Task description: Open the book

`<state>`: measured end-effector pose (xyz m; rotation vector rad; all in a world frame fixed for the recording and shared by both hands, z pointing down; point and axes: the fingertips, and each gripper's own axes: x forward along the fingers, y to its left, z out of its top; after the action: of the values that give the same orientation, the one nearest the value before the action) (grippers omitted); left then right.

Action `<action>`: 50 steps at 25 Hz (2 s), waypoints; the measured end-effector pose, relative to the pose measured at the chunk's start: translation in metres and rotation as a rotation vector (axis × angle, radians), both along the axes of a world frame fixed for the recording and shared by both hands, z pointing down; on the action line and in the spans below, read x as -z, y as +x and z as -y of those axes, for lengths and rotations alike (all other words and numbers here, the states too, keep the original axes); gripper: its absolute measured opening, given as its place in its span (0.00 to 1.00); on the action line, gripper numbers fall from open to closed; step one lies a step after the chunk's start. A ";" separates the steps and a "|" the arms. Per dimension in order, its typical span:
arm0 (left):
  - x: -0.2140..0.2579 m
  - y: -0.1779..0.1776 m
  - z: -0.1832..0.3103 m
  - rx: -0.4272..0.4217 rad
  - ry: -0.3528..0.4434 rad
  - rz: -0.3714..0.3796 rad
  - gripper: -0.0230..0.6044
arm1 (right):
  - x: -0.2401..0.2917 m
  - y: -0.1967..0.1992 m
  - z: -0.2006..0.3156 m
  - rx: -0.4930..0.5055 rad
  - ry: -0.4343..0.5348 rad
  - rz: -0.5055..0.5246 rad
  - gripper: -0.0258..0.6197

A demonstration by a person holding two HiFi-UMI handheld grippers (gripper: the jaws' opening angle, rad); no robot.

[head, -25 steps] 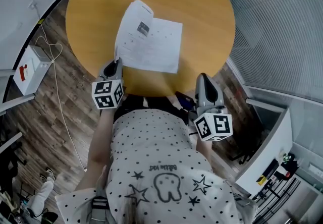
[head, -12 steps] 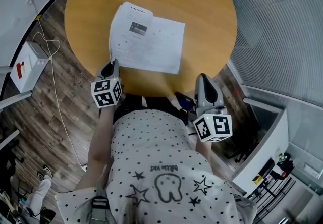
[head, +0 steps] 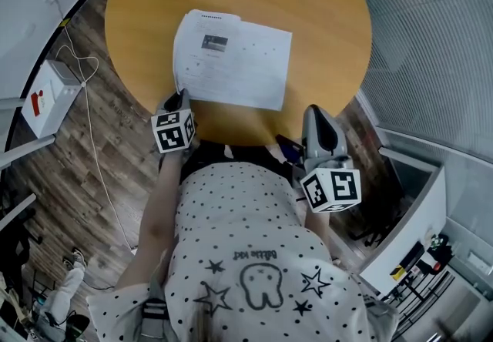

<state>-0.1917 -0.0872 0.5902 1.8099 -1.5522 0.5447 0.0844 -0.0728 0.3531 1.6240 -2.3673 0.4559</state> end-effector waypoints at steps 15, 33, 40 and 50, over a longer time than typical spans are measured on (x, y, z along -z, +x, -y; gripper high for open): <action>-0.019 0.001 0.000 -0.082 -0.093 0.080 0.11 | 0.003 0.013 -0.003 -0.058 0.030 0.015 0.05; -0.012 -0.005 -0.003 -0.140 -0.105 0.222 0.47 | 0.005 0.012 -0.010 -0.064 0.043 0.015 0.05; -0.002 -0.008 -0.007 -0.181 -0.073 0.229 0.49 | 0.006 0.012 -0.008 -0.067 0.050 0.012 0.05; 0.007 -0.007 0.002 -0.179 -0.057 0.198 0.49 | 0.005 0.019 -0.003 -0.080 0.052 0.006 0.05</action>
<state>-0.1990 -0.0890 0.5829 1.9093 -1.4928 0.8671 0.1034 -0.0696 0.3480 1.7479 -2.3437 0.4181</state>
